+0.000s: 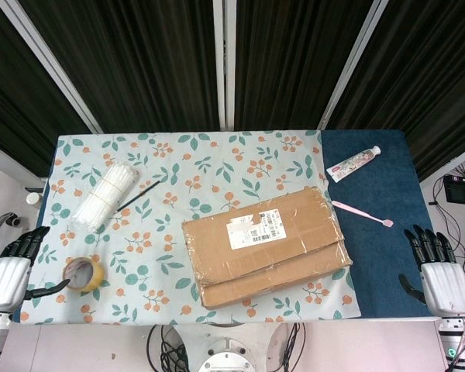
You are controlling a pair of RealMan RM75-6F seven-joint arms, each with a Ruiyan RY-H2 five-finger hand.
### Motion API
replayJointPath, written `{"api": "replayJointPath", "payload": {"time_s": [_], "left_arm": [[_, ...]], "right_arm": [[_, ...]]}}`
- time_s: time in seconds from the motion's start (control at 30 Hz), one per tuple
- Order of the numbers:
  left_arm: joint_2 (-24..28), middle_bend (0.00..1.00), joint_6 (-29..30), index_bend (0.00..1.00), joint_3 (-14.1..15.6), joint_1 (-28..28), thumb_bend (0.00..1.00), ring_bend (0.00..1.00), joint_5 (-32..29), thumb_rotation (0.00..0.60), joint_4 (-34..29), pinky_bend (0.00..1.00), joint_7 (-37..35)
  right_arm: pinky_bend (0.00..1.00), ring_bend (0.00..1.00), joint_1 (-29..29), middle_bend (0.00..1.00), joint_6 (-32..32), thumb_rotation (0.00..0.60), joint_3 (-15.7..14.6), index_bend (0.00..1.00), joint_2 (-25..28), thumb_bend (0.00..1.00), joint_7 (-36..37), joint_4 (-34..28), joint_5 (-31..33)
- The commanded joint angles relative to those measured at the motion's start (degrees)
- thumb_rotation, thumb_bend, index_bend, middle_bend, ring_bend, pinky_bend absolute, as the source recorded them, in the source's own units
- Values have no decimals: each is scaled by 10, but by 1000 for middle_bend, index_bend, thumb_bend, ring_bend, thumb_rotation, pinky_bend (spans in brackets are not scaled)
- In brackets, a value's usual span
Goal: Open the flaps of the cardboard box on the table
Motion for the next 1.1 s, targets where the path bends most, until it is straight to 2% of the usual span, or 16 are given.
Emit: {"api": "replayJointPath", "payload": {"time_s": [0.03, 0.17, 0.43, 0.53, 0.73, 1.1], "left_arm": [[7, 88, 5, 24, -2, -1, 9, 118, 6, 390, -9, 231, -2], [28, 89, -8, 24, -1, -10, 8, 118, 14, 398, -43, 231, -18], [91, 90, -22, 24, -15, -53, 2, 118, 73, 401, -137, 232, -25], [97, 92, -33, 24, -16, -70, 0, 118, 92, 401, -163, 231, -44], [62, 92, -75, 25, -19, -111, 0, 118, 121, 397, -181, 231, -43], [-50, 92, -122, 25, -43, -179, 0, 116, 135, 388, -147, 230, -8]], "right_arm": [[0, 0, -1, 0, 2, 600, 2, 0, 2, 190, 2, 1, 2], [0, 0, 0, 0, 1, 600, 4, 0, 6, 190, -2, 2, 4], [0, 0, 3, 0, -6, 600, 9, 0, 16, 190, -6, -2, 8], [0, 0, 2, 0, -1, 600, 11, 0, 17, 190, -6, 1, 7], [0, 0, -5, 0, -1, 600, 15, 0, 14, 190, -13, 22, 29], [0, 0, -14, 0, -13, 600, 21, 0, 9, 193, 7, 47, 63]]}}
